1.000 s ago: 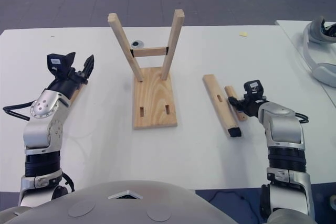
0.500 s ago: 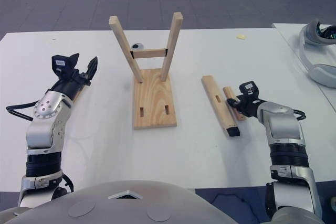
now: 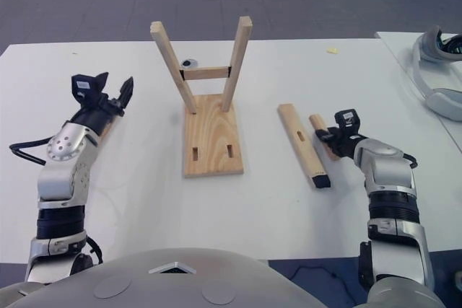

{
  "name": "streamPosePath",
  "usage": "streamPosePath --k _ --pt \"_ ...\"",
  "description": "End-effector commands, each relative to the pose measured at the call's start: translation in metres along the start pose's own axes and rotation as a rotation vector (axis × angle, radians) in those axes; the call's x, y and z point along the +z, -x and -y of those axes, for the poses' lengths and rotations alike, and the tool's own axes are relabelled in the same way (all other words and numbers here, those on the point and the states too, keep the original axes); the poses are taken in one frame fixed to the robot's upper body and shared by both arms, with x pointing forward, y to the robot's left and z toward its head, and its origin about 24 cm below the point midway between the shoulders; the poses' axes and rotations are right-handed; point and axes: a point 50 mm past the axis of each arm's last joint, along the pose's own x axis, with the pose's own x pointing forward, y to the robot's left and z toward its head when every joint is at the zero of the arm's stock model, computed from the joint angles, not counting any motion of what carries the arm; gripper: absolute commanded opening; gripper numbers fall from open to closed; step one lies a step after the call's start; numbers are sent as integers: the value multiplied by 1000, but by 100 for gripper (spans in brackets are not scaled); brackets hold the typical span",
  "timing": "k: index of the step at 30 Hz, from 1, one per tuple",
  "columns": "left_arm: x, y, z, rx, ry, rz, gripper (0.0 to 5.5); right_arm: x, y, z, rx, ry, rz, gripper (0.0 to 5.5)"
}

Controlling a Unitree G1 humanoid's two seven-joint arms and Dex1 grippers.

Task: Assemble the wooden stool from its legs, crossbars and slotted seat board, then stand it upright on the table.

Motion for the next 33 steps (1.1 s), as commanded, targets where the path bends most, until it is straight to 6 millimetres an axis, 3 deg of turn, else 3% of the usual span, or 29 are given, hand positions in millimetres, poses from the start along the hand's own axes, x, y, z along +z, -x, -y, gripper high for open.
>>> streamPosePath --k 1,3,5,8,11,14,26,33 --pt "86 -36 -35 35 38 217 313 119 21 -4 -113 61 483 132" --pt "143 -56 -26 -92 183 331 313 178 45 -24 -112 101 750 132" --pt "186 -67 5 -299 356 413 313 224 71 -56 -54 140 993 132" --pt "212 -69 59 -607 566 385 313 258 101 -115 126 198 1224 132" --pt "207 -70 93 -765 694 252 313 259 110 -161 281 292 1280 132" --pt "198 -71 100 -780 729 185 313 249 106 -180 343 328 1254 132" --pt "185 -68 102 -760 786 131 313 231 92 -207 461 321 1167 132" --pt "182 -67 103 -771 819 124 188 227 89 -207 481 324 1136 132"
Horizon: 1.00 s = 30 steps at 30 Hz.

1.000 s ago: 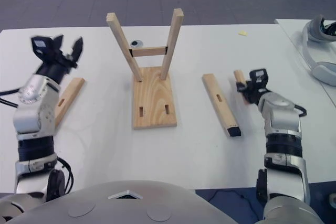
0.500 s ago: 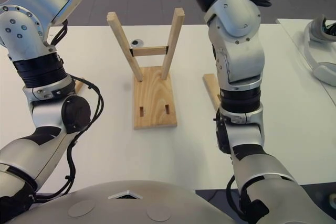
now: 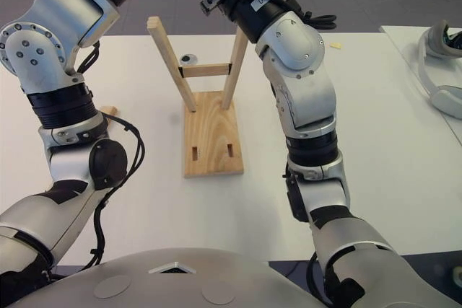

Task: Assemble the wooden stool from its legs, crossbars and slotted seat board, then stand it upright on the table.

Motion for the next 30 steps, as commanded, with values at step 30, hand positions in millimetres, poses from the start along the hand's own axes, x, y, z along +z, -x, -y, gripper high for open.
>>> streamPosePath --k 30 --pt "-24 20 -17 83 -13 -130 115 -25 20 -11 91 -124 -165 132"
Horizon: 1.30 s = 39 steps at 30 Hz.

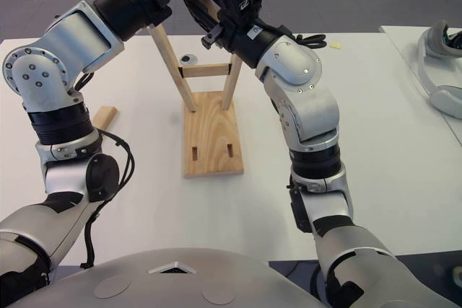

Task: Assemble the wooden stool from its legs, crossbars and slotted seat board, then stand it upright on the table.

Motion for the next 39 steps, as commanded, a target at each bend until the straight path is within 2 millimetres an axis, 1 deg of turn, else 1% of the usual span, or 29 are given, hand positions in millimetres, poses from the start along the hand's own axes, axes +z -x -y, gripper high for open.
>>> streamPosePath --k 1,2,4,11,14,15,17,19,21,22,23,25,27,28,29,30,31,33,34,35,36,37,38,39 --pt "2 0 -3 9 5 14 93 -7 2 2 -27 -5 -36 132" --pt "2 0 -3 13 6 21 84 -7 2 3 -31 -1 -40 132" --pt "2 0 -5 27 24 34 47 -7 2 6 -43 4 -41 132" --pt "-8 -1 -5 25 43 -2 43 -7 1 5 -58 -4 -44 132" --pt "-10 -2 -3 23 23 -18 43 -7 2 5 -66 -33 -47 132" --pt "-11 -2 -2 27 5 -23 43 -7 2 5 -68 -43 -44 170" --pt "-13 -1 -3 44 -68 -43 40 -7 2 4 -60 -66 -40 205" --pt "-15 0 -3 62 -202 -76 40 -6 2 5 -61 -61 -41 260" --pt "-13 1 -6 79 -315 -84 40 -6 2 8 -68 -42 -44 297" --pt "-6 2 -7 91 -369 -66 40 -5 2 9 -70 -31 -48 321" --pt "9 2 -8 105 -418 -19 40 -6 2 9 -71 -21 -53 339" --pt "45 2 -4 127 -485 107 40 -7 3 9 -72 -9 -65 343" --pt "89 7 7 145 -522 287 40 -10 3 7 -77 -2 -75 343" --pt "109 13 13 155 -532 363 40 -10 3 7 -83 3 -76 343" --pt "122 19 16 164 -543 410 40 -10 3 7 -91 6 -77 343" --pt "130 28 16 196 -582 424 40 -10 4 9 -105 10 -76 343" --pt "133 39 12 246 -630 407 40 -11 5 10 -120 11 -77 343" --pt "126 65 1 335 -712 320 40 -13 11 11 -158 12 -86 343" --pt "119 82 -11 393 -736 248 40 -15 17 12 -186 11 -93 343" --pt "110 103 -27 443 -749 161 40 -17 23 13 -218 7 -102 343" --pt "98 123 -44 479 -753 62 40 -20 30 15 -255 3 -113 343" --pt "88 139 -56 494 -754 -19 40 -22 35 16 -284 0 -122 343" --pt "78 149 -64 486 -741 -83 40 -24 38 17 -306 -3 -128 343" --pt "70 156 -71 466 -723 -119 40 -25 42 17 -326 -5 -133 343"
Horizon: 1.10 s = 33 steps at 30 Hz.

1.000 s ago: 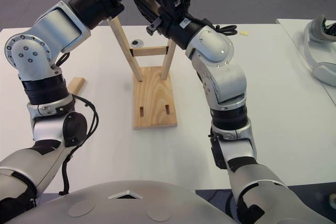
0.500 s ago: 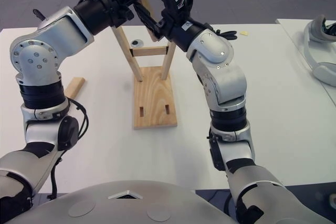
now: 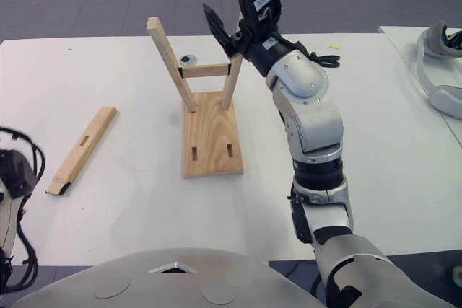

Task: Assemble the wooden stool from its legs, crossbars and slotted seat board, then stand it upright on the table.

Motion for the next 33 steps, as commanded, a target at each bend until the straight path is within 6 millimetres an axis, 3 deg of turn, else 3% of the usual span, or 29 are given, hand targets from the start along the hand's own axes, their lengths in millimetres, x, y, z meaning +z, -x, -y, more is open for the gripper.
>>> streamPosePath --k 1,7,11,16,25,33 --pt "-52 33 -18 -83 -14 -195 40 -6 15 8 -99 -5 -35 343" --pt "-132 97 -33 -124 -23 -355 40 -12 19 6 -108 -24 -56 343" --pt "-162 121 -30 -53 -21 -352 40 -14 18 6 -89 -17 -65 343" --pt "-173 130 -19 26 -23 -286 40 -16 19 5 -73 0 -79 343" --pt "-183 144 -13 127 -22 -319 40 -15 19 6 -66 11 -79 343" --pt "-211 161 1 283 115 -394 40 -16 19 5 -58 21 -82 343"
